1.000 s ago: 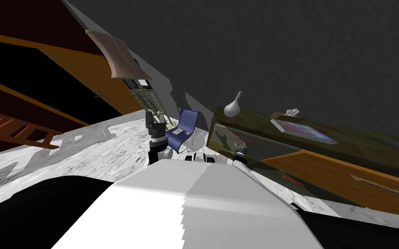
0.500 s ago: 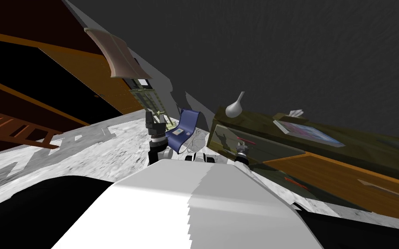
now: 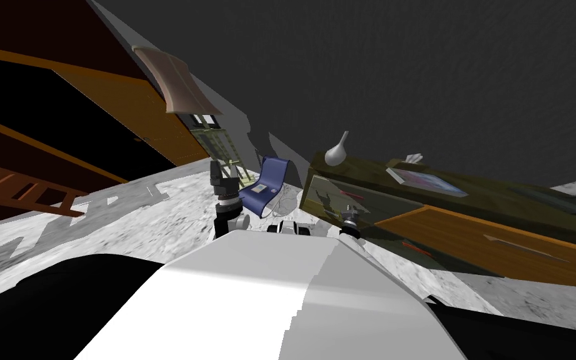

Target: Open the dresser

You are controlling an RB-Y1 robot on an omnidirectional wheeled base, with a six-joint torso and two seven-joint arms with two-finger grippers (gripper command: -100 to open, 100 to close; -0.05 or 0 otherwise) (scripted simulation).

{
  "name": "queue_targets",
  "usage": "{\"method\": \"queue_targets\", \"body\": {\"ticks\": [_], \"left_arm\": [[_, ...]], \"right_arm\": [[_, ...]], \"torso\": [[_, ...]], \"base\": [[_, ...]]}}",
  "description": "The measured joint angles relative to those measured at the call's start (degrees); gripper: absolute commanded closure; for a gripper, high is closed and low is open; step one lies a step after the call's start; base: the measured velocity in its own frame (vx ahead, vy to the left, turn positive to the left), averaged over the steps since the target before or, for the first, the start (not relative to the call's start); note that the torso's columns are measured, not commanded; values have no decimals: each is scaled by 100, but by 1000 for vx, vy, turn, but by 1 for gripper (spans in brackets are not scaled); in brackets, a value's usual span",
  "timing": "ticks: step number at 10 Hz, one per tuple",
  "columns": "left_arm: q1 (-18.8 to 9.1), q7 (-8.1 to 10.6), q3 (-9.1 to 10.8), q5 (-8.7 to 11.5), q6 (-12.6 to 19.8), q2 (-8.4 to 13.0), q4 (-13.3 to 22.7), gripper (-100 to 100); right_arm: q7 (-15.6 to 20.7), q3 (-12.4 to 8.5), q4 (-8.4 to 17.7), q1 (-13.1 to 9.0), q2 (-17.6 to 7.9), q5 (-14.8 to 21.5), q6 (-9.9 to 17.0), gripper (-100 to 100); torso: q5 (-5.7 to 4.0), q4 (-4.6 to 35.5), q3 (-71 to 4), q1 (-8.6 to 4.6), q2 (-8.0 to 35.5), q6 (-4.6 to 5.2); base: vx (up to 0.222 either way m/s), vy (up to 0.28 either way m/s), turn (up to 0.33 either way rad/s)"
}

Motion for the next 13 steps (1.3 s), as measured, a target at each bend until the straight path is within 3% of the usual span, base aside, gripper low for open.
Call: {"method": "queue_targets", "body": {"ticks": [1,4,6,13], "left_arm": [[1,0,1,0,0,1,0,0],[3,0,1,0,-1,1,-1,0],[2,0,1,0,-1,1,-1,0],[2,0,1,0,-1,1,-1,0]], "right_arm": [[-1,1,-4,4,-2,0,-5,-100],[58,-91,-102,-32,-206,-180,-289,-100],[34,-113,10,-173,-310,-254,-479,-100],[119,-291,-27,-408,-754,-627,-1173,-100]], "torso": [[-3,-8,-18,-17,-32,-2],[-2,-6,-13,-11,-20,0],[1,1,3,0,4,1],[-1,-2,-3,-5,-5,0]], "base": [[-7,17,57],[33,3,50],[30,11,42],[22,7,46]]}}
